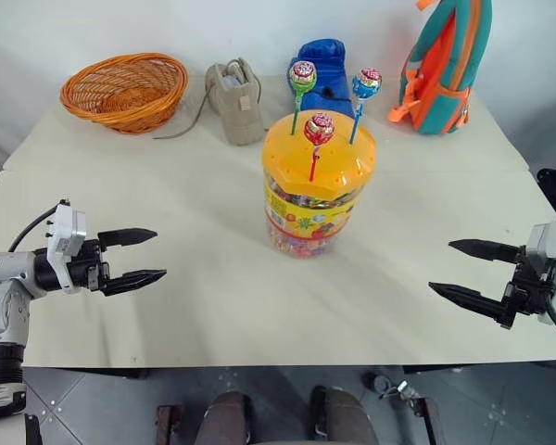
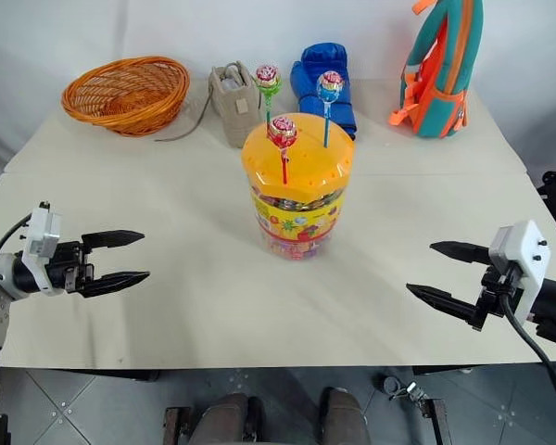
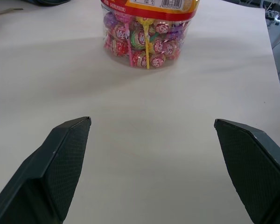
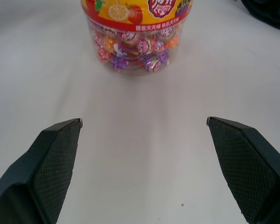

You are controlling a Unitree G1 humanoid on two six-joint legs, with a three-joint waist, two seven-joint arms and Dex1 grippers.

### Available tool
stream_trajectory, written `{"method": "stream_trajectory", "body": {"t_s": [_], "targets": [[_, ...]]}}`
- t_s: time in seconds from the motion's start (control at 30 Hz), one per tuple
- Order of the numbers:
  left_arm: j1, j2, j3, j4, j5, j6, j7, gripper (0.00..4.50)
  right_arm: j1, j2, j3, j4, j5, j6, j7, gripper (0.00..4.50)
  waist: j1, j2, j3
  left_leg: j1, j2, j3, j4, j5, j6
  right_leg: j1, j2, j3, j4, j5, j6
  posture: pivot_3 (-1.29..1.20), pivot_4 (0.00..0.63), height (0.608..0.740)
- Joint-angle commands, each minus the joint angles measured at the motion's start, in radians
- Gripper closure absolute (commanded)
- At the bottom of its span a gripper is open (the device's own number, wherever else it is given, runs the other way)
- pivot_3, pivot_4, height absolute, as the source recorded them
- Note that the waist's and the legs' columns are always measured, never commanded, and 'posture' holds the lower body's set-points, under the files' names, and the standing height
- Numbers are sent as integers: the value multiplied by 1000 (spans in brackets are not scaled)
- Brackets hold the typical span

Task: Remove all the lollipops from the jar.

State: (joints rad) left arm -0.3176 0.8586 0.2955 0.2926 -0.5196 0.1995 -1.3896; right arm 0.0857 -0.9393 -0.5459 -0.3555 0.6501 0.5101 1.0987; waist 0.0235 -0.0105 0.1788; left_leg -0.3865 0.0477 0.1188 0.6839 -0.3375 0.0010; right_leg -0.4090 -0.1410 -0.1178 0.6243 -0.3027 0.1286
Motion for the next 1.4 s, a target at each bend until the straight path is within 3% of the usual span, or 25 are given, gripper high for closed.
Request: {"method": "stream_trajectory", "body": {"t_s": [0.03, 0.23, 0.53, 0.77, 1.03, 1.4], "targets": [[-3, -1, 8, -28, -25, 18, -5, 0, -23, -17, 1, -26, 15, 4, -8, 15, 0, 0, 0, 0, 0, 0, 0, 0, 0, 0, 0, 0, 0, 0, 0, 0, 150, 740], [5, -3, 34, -102, -49, 99, 75, 0, -71, -17, 21, -18, 27, 17, -12, 15, 0, 0, 0, 0, 0, 0, 0, 0, 0, 0, 0, 0, 0, 0, 0, 0, 150, 740], [6, 20, 85, -345, -150, 222, 162, 0, -310, -30, 79, -55, 173, 115, -35, 15, -3, 0, 0, 0, 0, 0, 1, 0, 0, -1, 0, 1, 1, 0, 0, 0, 150, 740], [-136, 28, 9, -542, -202, 309, 228, 0, -428, -30, 157, -9, 166, 105, -6, 15, 3, 0, 0, 0, 0, 0, 1, 0, 0, 0, 0, 1, 1, 0, 0, 0, 150, 740], [-429, -153, -168, -497, -212, 393, 335, 0, -526, -13, 183, 26, 185, 103, 10, 15, 0, 0, 0, -1, -1, 0, 2, 0, 0, 0, 0, 1, 2, 0, 0, 0, 150, 740], [-634, -300, -323, -332, -115, 368, 308, 0, -434, -34, 63, -33, 224, 100, 3, 15, 6, 0, 0, -3, -1, -1, 6, 0, 0, 0, 0, 0, 2, 0, 0, 0, 150, 740]]}}
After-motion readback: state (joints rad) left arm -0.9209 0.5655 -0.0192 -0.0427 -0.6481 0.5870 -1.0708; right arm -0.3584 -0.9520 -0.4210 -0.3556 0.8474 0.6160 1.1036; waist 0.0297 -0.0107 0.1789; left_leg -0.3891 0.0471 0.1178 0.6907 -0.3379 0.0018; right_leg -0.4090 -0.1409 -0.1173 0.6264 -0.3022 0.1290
